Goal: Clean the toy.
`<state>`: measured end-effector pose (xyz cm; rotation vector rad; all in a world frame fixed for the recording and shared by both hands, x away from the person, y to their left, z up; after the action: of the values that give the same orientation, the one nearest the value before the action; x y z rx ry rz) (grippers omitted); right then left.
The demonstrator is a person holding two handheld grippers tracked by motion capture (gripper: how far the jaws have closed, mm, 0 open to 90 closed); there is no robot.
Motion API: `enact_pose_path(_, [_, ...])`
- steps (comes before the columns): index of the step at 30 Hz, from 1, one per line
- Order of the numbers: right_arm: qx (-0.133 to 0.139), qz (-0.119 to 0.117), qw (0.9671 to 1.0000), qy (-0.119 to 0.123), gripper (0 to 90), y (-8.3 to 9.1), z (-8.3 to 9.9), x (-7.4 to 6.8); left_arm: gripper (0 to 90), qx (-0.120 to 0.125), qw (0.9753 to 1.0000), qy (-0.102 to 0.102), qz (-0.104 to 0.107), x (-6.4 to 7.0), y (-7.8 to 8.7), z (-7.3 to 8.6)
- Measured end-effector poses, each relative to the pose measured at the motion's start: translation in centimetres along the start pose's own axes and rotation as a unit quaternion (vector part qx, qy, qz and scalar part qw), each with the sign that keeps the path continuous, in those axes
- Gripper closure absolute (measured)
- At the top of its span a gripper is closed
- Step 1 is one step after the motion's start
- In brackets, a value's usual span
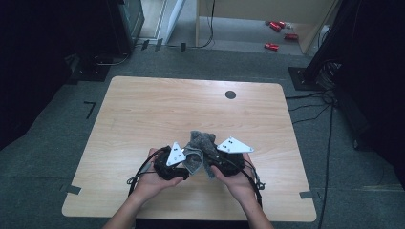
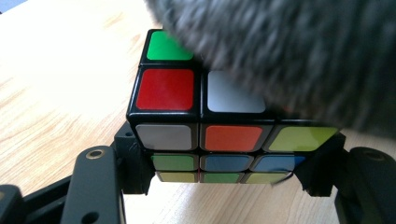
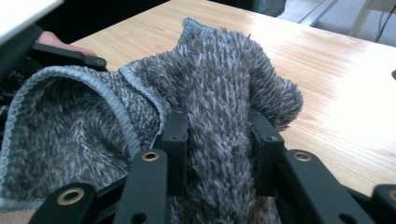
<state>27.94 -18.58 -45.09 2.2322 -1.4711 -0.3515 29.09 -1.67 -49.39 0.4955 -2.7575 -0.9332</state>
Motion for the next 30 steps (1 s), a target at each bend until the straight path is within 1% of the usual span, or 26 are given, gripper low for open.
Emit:
enact_pose_path(1, [0.004, 0.000, 1.0000, 0.005, 67.0, 0.4, -0.3, -0.4, 35.3, 0.000, 1.0000, 0.001, -0.001, 0.1, -0.1, 0.0])
enact_pose_path(2, [0.004, 0.000, 1.0000, 0.005, 67.0, 0.4, -0.3, -0.4, 35.3, -0.002, 1.0000, -0.002, -0.002, 0.3, -0.2, -0.1])
enact_pose_path(3, [0.008, -0.007, 0.9999, 0.009, 67.0, 0.6, -0.4, -0.9, 35.3, -0.004, 1.0000, -0.008, -0.001, 0.6, -0.4, -0.2])
enact_pose_path(4, [0.015, -0.014, 0.9993, 0.030, 67.0, 0.8, -0.7, -1.9, 35.4, -0.012, 0.9996, -0.026, -0.003, 1.3, -0.8, -0.4])
enact_pose_path(5, [0.017, -0.008, 0.9991, 0.039, 66.9, 0.8, -0.7, -2.3, 35.3, -0.012, 0.9996, -0.026, -0.003, 1.3, -0.8, -0.4])
enact_pose_path(6, [0.018, -0.003, 0.9989, 0.044, 66.8, 0.8, -0.8, -2.4, 35.4, -0.013, 0.9994, -0.031, -0.011, 1.5, -0.8, -0.5])
enact_pose_path(7, [0.019, -0.002, 0.9989, 0.042, 66.6, 0.7, -0.8, -2.2, 35.3, -0.013, 0.9994, -0.031, -0.011, 1.5, -0.8, -0.5])
enact_pose_path(8, [0.021, -0.004, 0.9992, 0.035, 66.7, 0.5, -0.7, -1.8, 35.4, -0.008, 0.9997, -0.021, -0.004, 1.2, -0.6, -0.5])
enact_pose_path(9, [0.024, -0.001, 0.9992, 0.032, 66.9, 0.4, -0.5, -1.3, 35.4, -0.008, 0.9997, -0.021, -0.004, 1.2, -0.6, -0.5])
enact_pose_path(10, [0.026, 0.009, 0.9990, 0.035, 67.3, 0.3, -0.3, -0.8, 35.4, -0.008, 0.9998, -0.015, -0.005, 1.0, -0.4, -0.4])
enact_pose_path(11, [0.022, 0.016, 0.9988, 0.040, 67.7, 0.3, -0.1, -0.5, 35.4, -0.003, 1.0000, -0.003, -0.008, 0.4, -0.1, -0.2])
enact_pose_path(12, [0.022, 0.016, 0.9988, 0.040, 67.7, 0.3, -0.1, -0.5, 35.3, -0.003, 1.0000, -0.003, -0.008, 0.4, -0.1, -0.2])
enact_pose_path(13, [0.020, 0.013, 0.9988, 0.042, 67.9, 0.4, 0.0, -0.3, 35.3, 0.002, 1.0000, 0.004, -0.005, 0.2, 0.1, -0.2])
enact_pose_path(14, [0.029, 0.000, 0.9986, 0.044, 68.1, 0.8, 0.0, -0.4, 35.4, 0.006, 1.0000, 0.004, 0.003, 0.1, 0.3, -0.3])
enact_pose_path(15, [0.029, 0.000, 0.9986, 0.044, 68.1, 0.8, 0.0, -0.4, 35.4, 0.006, 1.0000, 0.004, 0.003, 0.1, 0.3, -0.3])
enact_pose_path(17, [0.039, -0.005, 0.9980, 0.050, 68.2, 1.1, -0.3, -1.3, 35.4, 0.007, 1.0000, -0.002, 0.005, 0.5, 0.1, -0.4])
enact_pose_path(19, [0.043, -0.007, 0.9973, 0.059, 68.2, 1.1, -0.5, -2.2, 35.4, -0.005, 0.9998, -0.015, 0.007, 1.2, -0.5, -0.4])
enact_pose_path(21, [0.039, 0.000, 0.9970, 0.067, 67.9, 0.8, -0.5, -2.5, 35.4, -0.015, 0.9995, -0.029, 0.000, 1.7, -1.0, -0.4])
enact_pose_path(22, [0.036, 0.011, 0.9974, 0.061, 67.6, 0.5, -0.3, -2.1, 35.4, -0.017, 0.9995, -0.028, -0.001, 1.7, -1.1, -0.4])
enact_pose_path(23, [0.036, 0.011, 0.9974, 0.061, 67.6, 0.5, -0.3, -2.1, 35.4, -0.015, 0.9996, -0.023, 0.002, 1.6, -1.0, -0.4])
enact_pose_path(24, [0.038, 0.013, 0.9978, 0.053, 67.6, 0.3, -0.2, -1.7, 35.4, -0.013, 0.9997, -0.018, 0.004, 1.4, -1.0, -0.4])
enact_pose_path(25, [0.035, 0.018, 0.9982, 0.045, 67.9, 0.3, -0.1, -1.2, 35.4, -0.013, 0.9998, -0.014, 0.002, 1.1, -0.8, -0.3])
enact_pose_path(26, [0.030, 0.030, 0.9982, 0.042, 68.3, 0.3, 0.0, -0.9, 35.4, -0.011, 0.9999, -0.011, -0.003, 0.9, -0.7, -0.2])
enact_pose_path(27, [0.025, 0.033, 0.9983, 0.040, 68.9, 0.5, 0.1, -0.8, 35.4, -0.006, 0.9999, -0.006, -0.007, 0.6, -0.4, -0.2])
enact_pose_path(28, [0.025, 0.033, 0.9983, 0.040, 68.9, 0.5, 0.1, -0.8, 35.4, -0.001, 1.0000, -0.002, -0.009, 0.5, -0.3, -0.2])
enact_pose_path(30, [0.037, 0.020, 0.9980, 0.048, 69.1, 1.0, -0.1, -1.6, 35.4, 0.003, 1.0000, -0.001, -0.008, 0.6, -0.2, -0.4])
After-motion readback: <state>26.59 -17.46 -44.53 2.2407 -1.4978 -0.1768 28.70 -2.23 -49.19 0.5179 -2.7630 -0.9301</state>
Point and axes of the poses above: each handheld gripper's, and its own axes: y roughly backward along the jaws, z roughly out of its underside, x roughly to its right, the point moved 4 cm from there along -y, roughly forward along the jaws, and after that the axes turned 14 degrees about z, right-handed, at the moved point
